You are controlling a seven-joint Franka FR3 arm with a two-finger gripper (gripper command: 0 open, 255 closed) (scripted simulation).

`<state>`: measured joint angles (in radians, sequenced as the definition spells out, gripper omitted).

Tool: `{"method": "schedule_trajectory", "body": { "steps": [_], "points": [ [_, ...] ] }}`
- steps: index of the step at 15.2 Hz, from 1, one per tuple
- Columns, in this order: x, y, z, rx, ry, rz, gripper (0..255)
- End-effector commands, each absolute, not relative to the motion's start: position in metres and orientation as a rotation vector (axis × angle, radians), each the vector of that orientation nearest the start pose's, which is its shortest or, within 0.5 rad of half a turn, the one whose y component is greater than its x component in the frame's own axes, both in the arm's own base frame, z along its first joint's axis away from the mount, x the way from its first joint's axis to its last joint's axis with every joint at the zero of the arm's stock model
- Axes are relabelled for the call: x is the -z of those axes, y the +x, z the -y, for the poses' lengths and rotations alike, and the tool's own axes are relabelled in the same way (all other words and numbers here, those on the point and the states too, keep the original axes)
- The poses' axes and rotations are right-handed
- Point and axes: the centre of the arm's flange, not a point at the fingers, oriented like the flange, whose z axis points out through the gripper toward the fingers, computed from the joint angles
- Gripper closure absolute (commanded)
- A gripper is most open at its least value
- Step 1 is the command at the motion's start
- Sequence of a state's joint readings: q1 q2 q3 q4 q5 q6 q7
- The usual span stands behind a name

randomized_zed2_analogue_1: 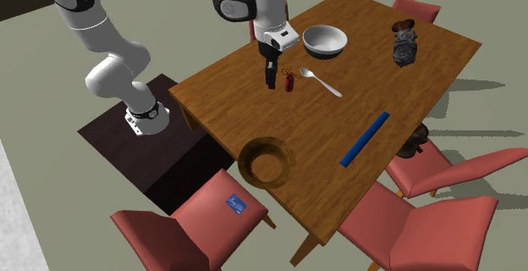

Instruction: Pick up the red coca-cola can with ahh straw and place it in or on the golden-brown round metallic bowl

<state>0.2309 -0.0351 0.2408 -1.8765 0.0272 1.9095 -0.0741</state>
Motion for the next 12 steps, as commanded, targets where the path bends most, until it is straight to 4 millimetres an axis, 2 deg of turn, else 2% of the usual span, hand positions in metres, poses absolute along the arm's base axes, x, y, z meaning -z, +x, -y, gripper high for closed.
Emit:
{"method": "schedule_trajectory", "body": {
  "steps": [1, 6, 12],
  "points": [
    [-0.525, 0.505, -0.282, 0.111, -2.970, 0.877, 0],
    [-0.523, 0.520, -0.337, 0.141, -2.905, 0.994, 0],
    [-0.492, 0.522, -0.340, 0.141, -2.905, 0.994, 0]
  ]
}}
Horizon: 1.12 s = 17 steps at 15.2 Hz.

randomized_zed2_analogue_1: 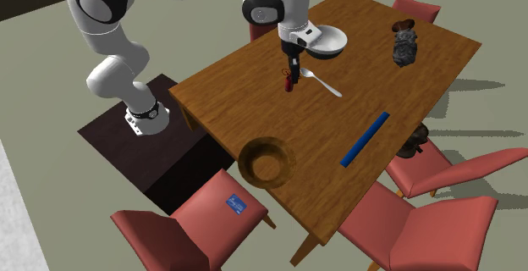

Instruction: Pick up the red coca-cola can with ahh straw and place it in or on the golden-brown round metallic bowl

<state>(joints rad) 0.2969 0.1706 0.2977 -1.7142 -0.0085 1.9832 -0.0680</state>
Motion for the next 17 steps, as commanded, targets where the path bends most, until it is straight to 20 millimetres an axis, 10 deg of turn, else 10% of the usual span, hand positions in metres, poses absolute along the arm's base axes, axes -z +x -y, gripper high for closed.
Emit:
{"method": "schedule_trajectory", "body": {
  "steps": [1, 9, 10, 17],
  "points": [
    [-0.4864, 0.5228, -0.3401, 0.141, -2.905, 0.994, 0],
    [-0.4835, 0.5230, -0.3403, 0.141, -2.905, 0.994, 0],
    [-0.4835, 0.5230, -0.3403, 0.141, -2.905, 0.994, 255],
    [-0.4835, 0.5228, -0.3403, 0.141, -2.905, 0.994, 255]
  ]
}}
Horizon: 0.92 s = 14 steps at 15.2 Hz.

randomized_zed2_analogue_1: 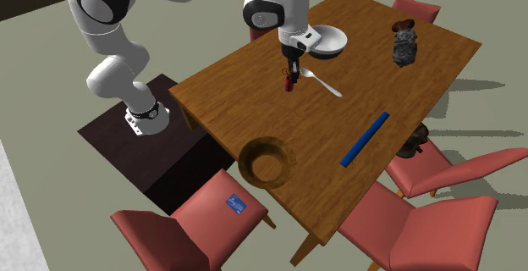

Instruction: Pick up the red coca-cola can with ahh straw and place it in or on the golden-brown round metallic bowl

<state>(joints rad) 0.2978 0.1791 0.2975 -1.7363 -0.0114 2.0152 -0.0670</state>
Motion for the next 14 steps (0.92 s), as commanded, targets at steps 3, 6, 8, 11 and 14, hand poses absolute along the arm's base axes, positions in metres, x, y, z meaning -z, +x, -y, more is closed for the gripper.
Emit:
{"method": "schedule_trajectory", "body": {
  "steps": [3, 6, 8, 11, 14],
  "points": [
    [-0.489, 0.523, -0.340, 0.141, -2.905, 0.994, 255],
    [-0.505, 0.523, -0.340, 0.141, -2.905, 0.994, 255],
    [-0.515, 0.523, -0.340, 0.141, -2.905, 0.994, 255],
    [-0.531, 0.523, -0.340, 0.141, -2.905, 0.994, 255],
    [-0.547, 0.523, -0.340, 0.141, -2.905, 0.994, 255]
  ]
}}
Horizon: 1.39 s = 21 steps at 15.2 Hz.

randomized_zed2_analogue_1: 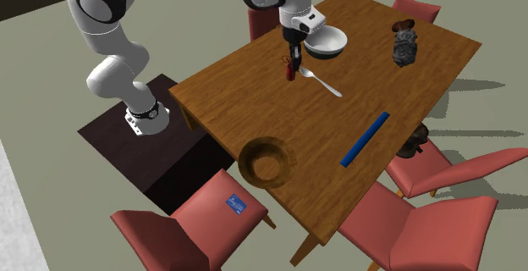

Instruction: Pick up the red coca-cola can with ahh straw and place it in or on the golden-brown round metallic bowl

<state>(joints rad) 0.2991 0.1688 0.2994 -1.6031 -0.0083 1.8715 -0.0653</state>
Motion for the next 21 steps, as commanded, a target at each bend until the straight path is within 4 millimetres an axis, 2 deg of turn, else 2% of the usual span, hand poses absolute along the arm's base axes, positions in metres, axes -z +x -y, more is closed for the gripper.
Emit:
{"method": "schedule_trajectory", "body": {
  "steps": [1, 11, 21],
  "points": [
    [-0.552, 0.523, -0.340, 0.141, -2.905, 0.994, 255],
    [-0.603, 0.523, -0.340, 0.141, -2.905, 0.994, 255],
    [-0.607, 0.570, -0.217, 0.141, -2.905, 0.994, 255]
  ]
}}
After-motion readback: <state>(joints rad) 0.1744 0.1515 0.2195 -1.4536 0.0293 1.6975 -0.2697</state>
